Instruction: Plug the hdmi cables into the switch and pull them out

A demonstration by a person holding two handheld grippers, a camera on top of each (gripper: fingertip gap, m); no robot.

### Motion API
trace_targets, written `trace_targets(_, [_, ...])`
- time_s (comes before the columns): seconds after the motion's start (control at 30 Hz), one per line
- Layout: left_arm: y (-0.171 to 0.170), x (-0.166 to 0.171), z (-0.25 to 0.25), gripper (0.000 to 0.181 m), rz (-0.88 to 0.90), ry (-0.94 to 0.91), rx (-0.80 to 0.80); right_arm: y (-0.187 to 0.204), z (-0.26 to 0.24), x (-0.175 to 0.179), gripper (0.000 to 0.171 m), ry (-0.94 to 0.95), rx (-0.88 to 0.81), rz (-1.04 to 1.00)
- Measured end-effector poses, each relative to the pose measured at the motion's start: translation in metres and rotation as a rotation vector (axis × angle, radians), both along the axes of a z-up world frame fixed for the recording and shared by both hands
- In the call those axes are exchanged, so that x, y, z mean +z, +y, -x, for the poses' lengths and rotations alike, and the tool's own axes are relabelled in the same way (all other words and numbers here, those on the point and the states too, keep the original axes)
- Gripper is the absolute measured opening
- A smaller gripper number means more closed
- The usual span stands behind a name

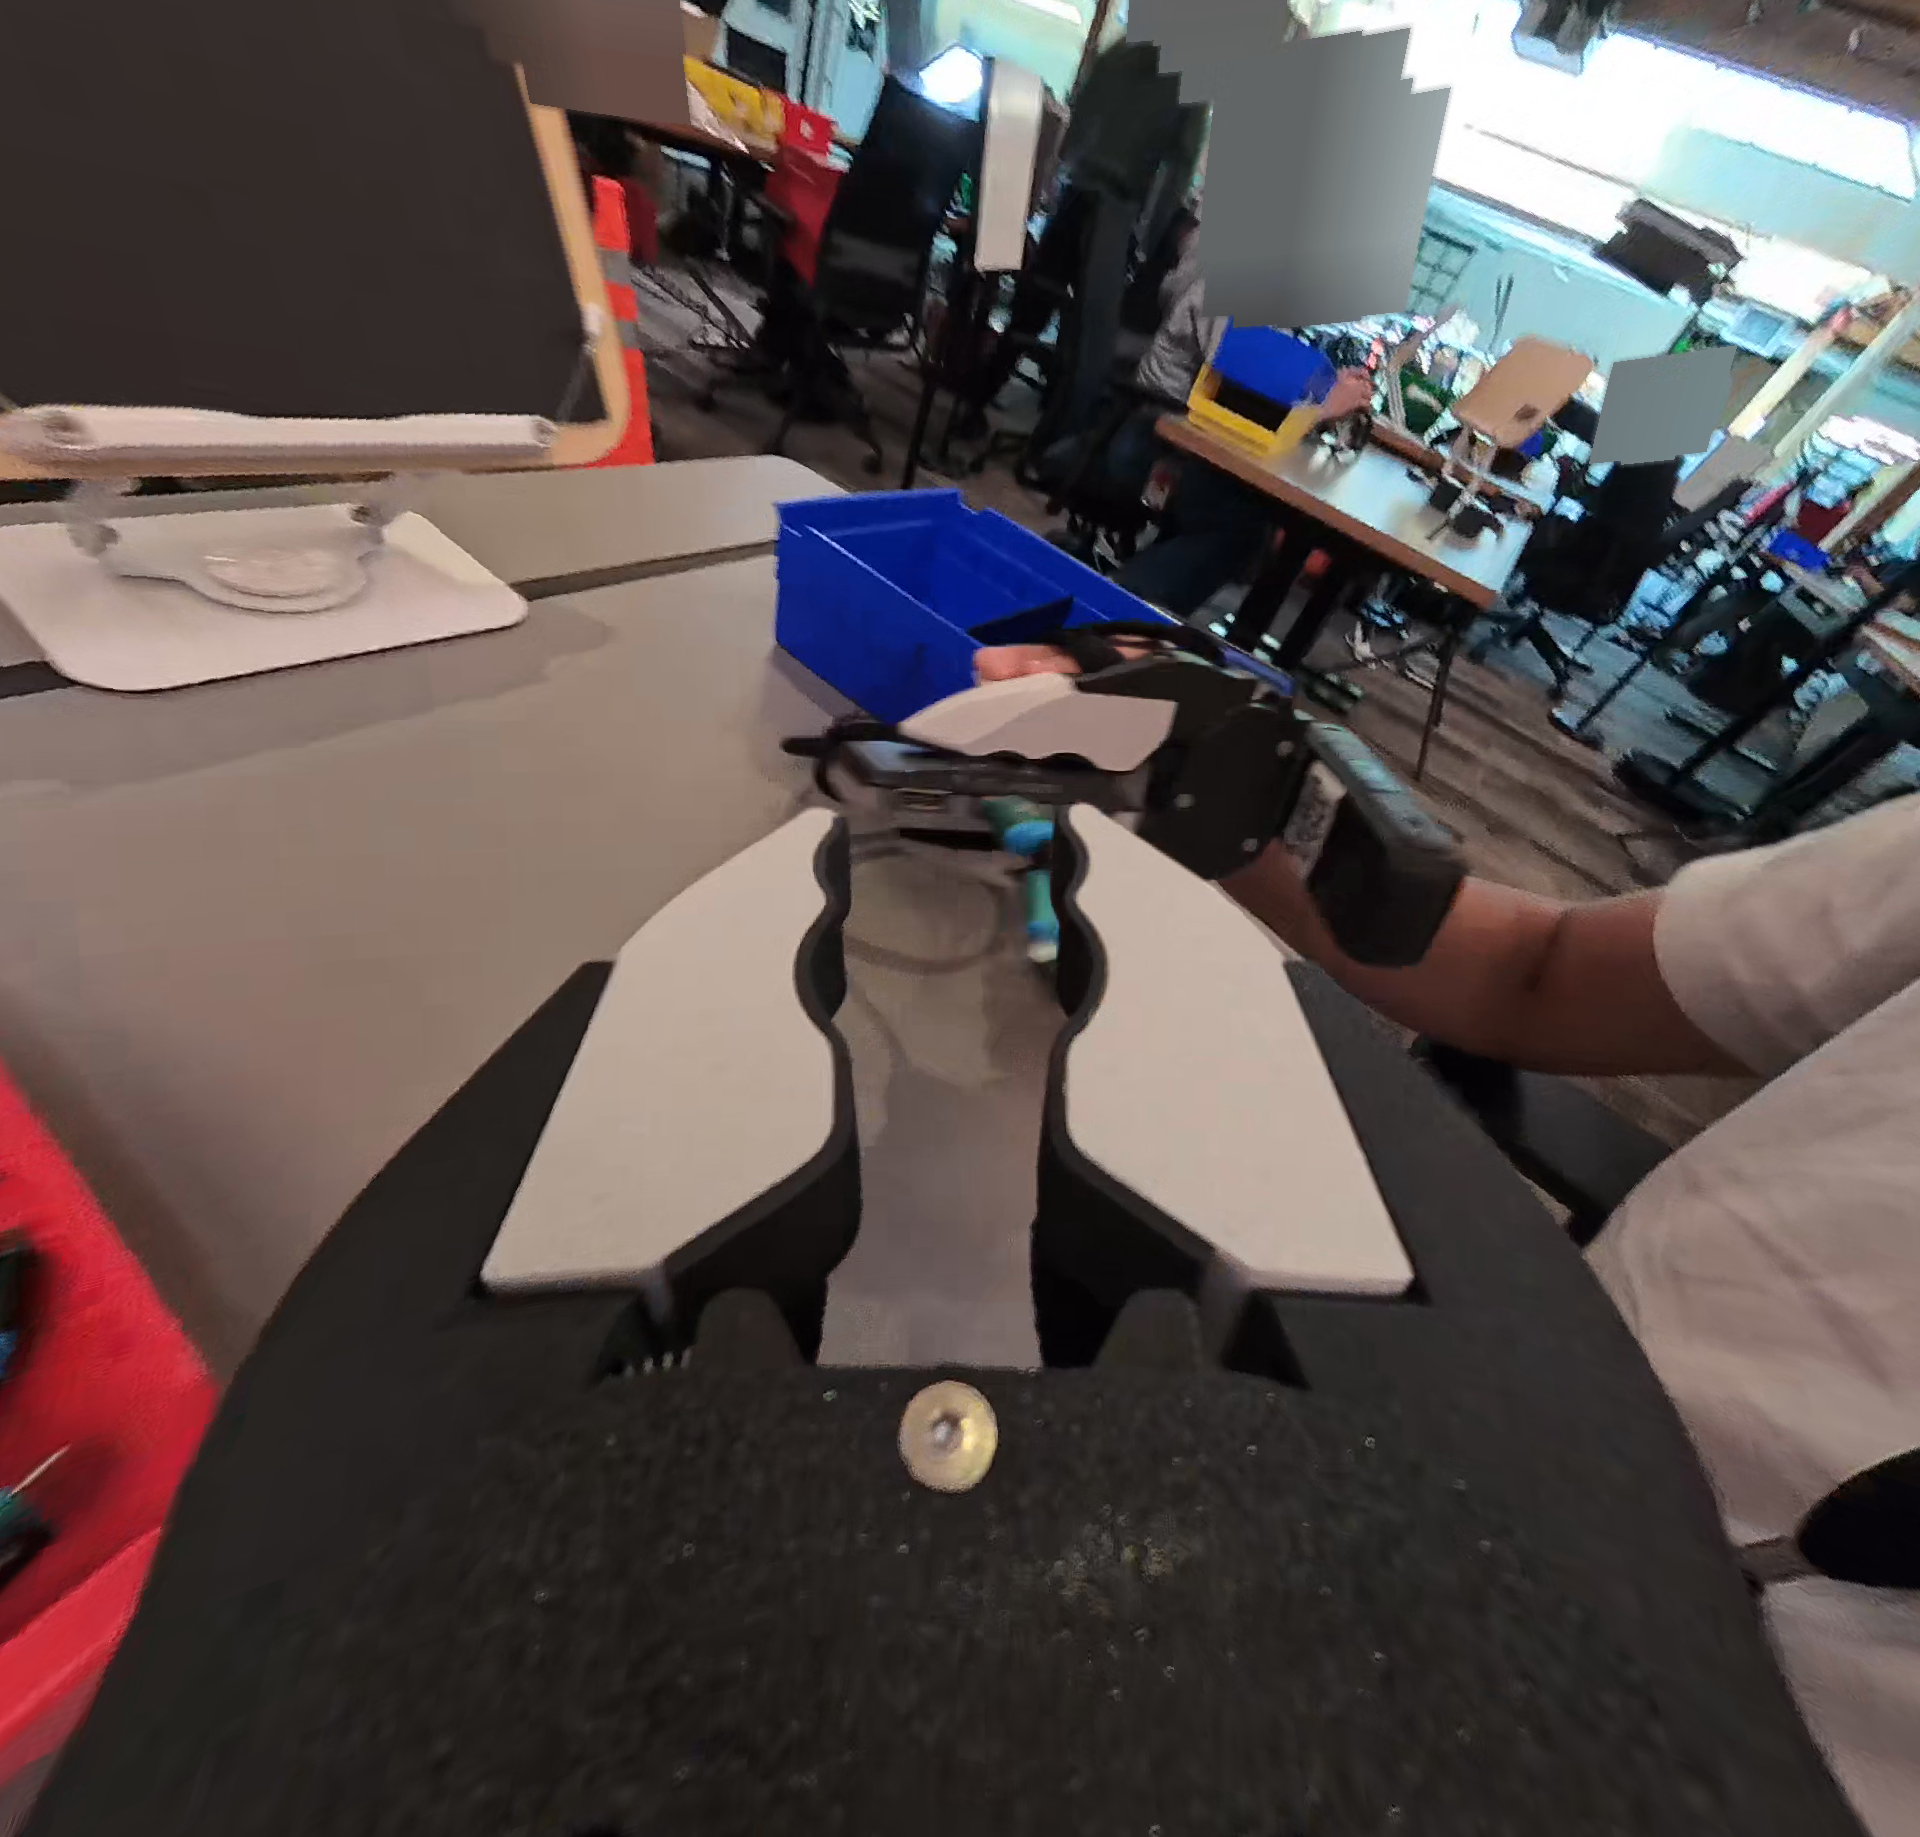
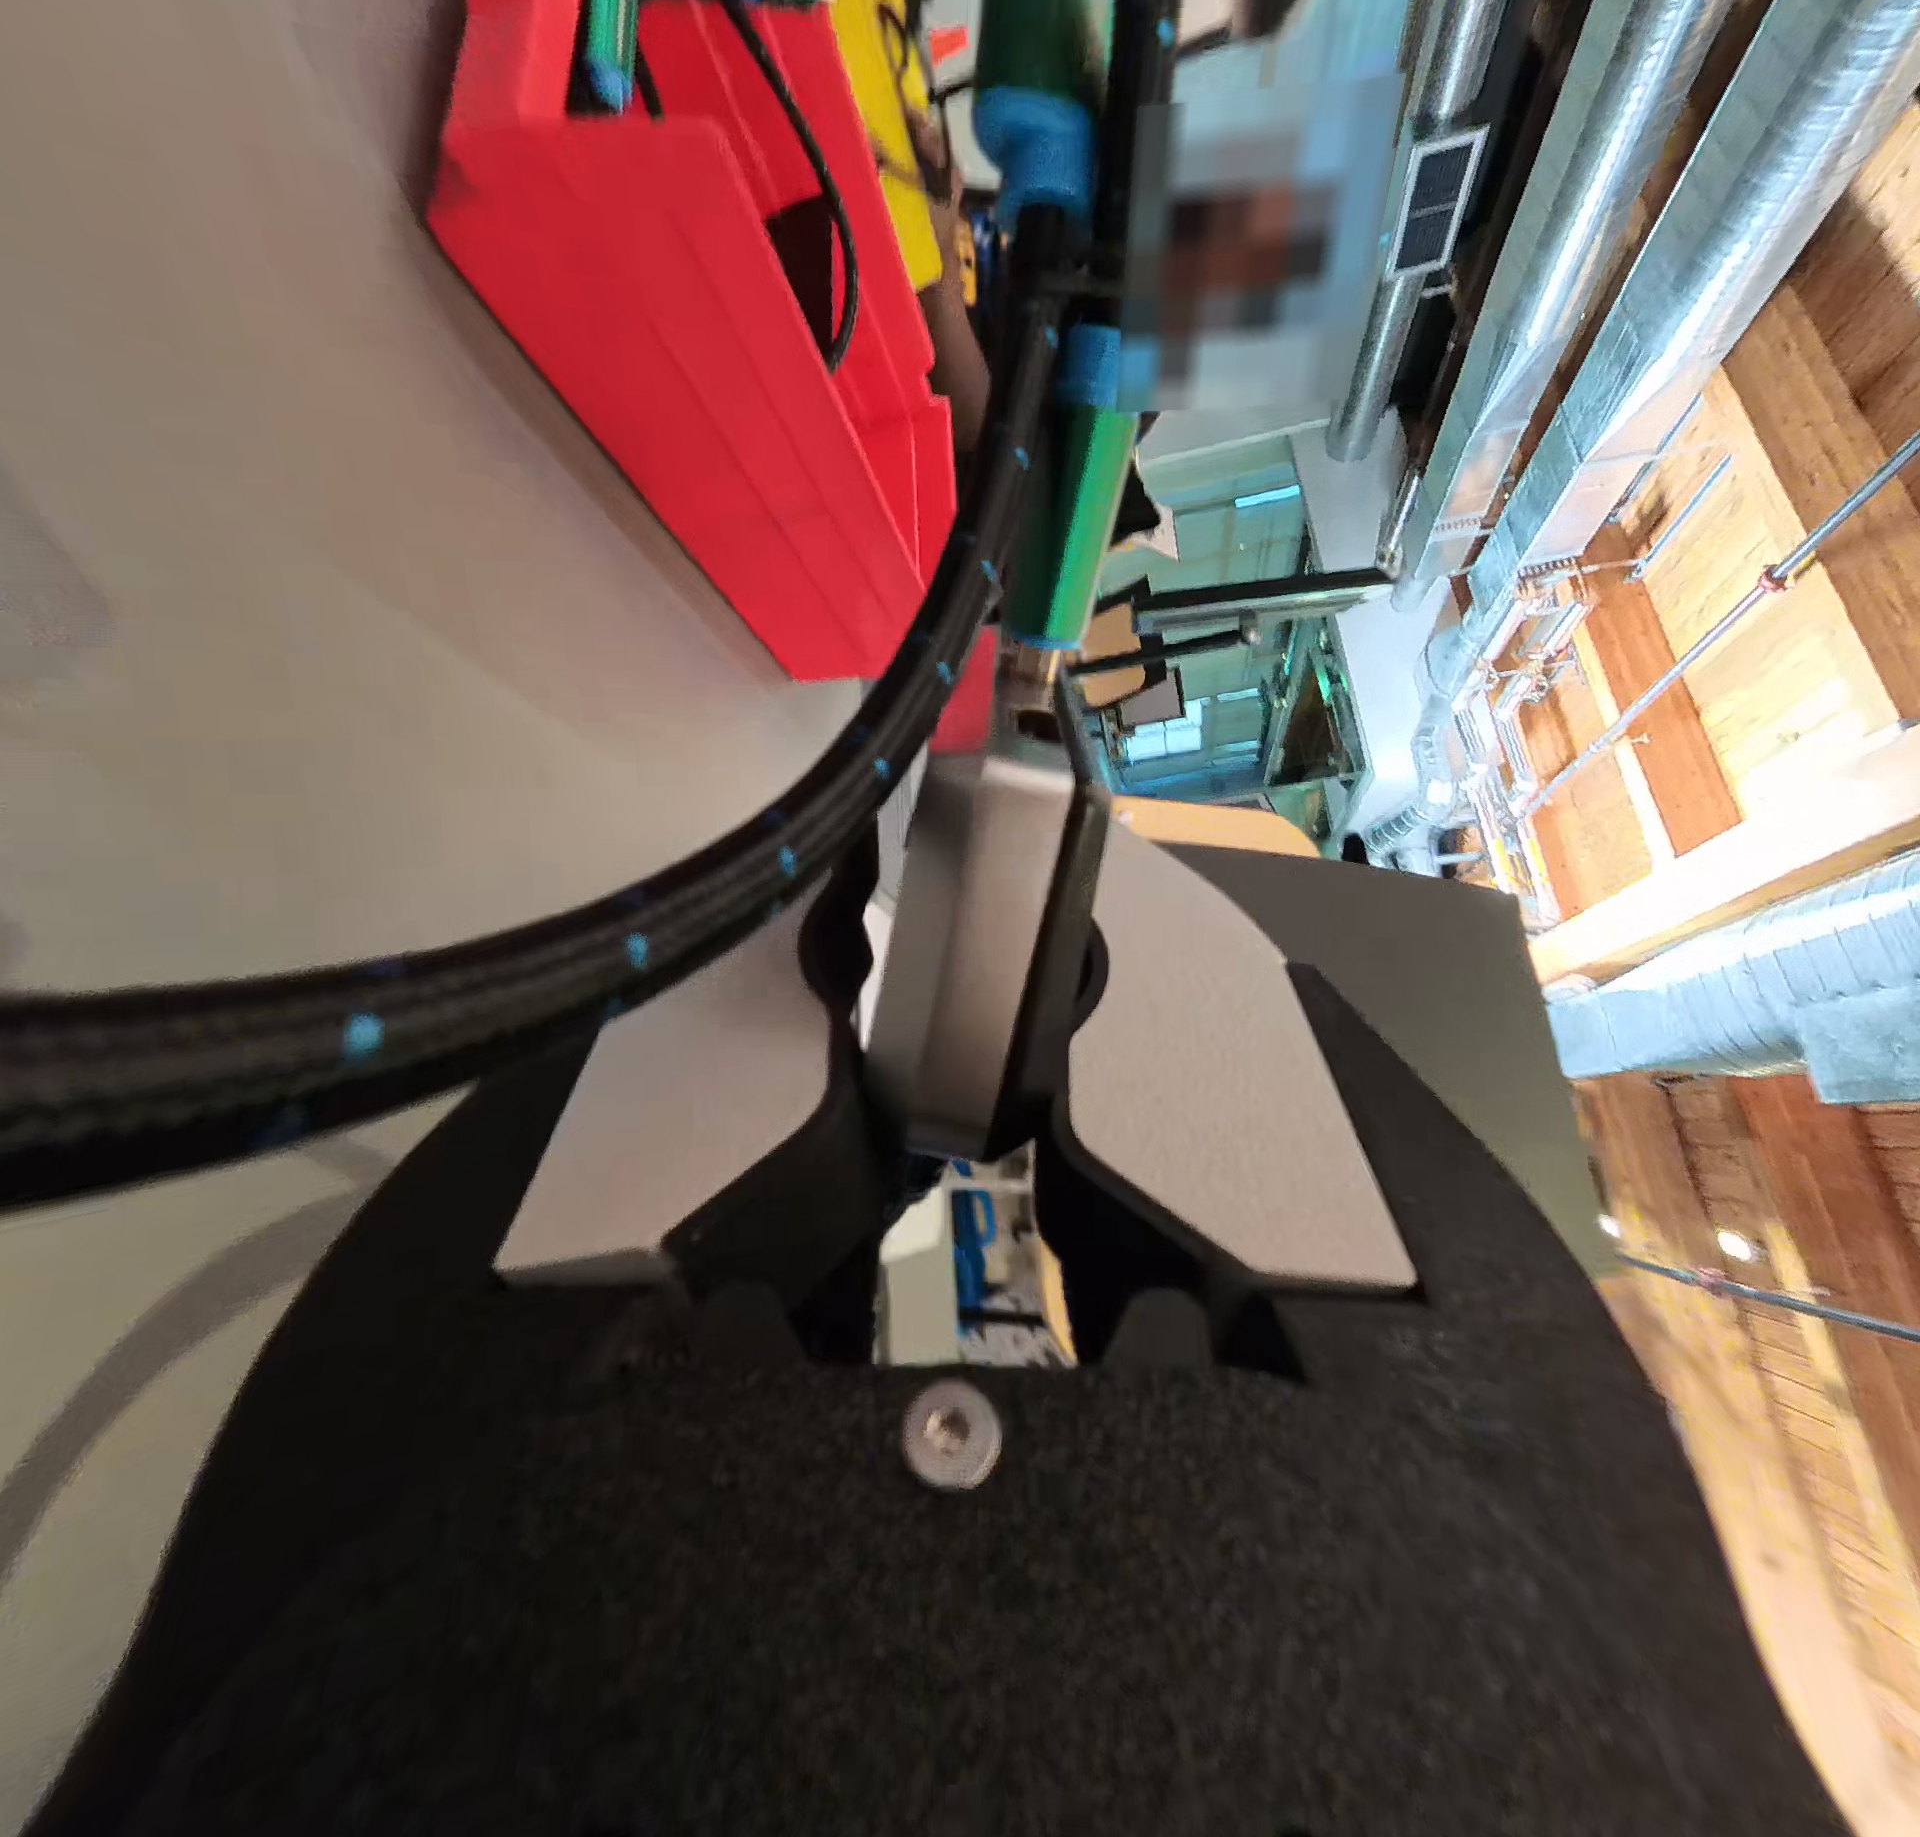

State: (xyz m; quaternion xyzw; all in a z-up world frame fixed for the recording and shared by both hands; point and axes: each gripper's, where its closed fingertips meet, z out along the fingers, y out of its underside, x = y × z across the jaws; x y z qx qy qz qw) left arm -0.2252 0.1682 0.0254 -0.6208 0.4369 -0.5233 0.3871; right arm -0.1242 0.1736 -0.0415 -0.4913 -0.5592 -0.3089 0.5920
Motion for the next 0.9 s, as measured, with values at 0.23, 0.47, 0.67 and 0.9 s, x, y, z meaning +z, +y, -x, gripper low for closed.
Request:
trace_targets(0.23, [-0.01,-0.042,-0.023,0.044,-0.233,0.121,-0.199,-0.024,0.033,0.015,0.034,0.337,0.291,0.196])
trace_targets(0.47, [-0.032,-0.033,-0.058,0.041,-0.508,0.027,-0.324,-0.034,0.044,0.016,0.034,0.423,0.384,0.308])
trace_targets(0.67, [-0.031,-0.044,-0.067,0.043,-0.56,0.096,-0.307,-0.032,0.034,0.027,0.033,0.464,0.371,0.323])
trace_targets(0.9, [-0.031,-0.055,-0.056,0.044,-0.413,0.074,-0.269,-0.029,-0.023,0.116,0.033,0.444,0.277,0.224])
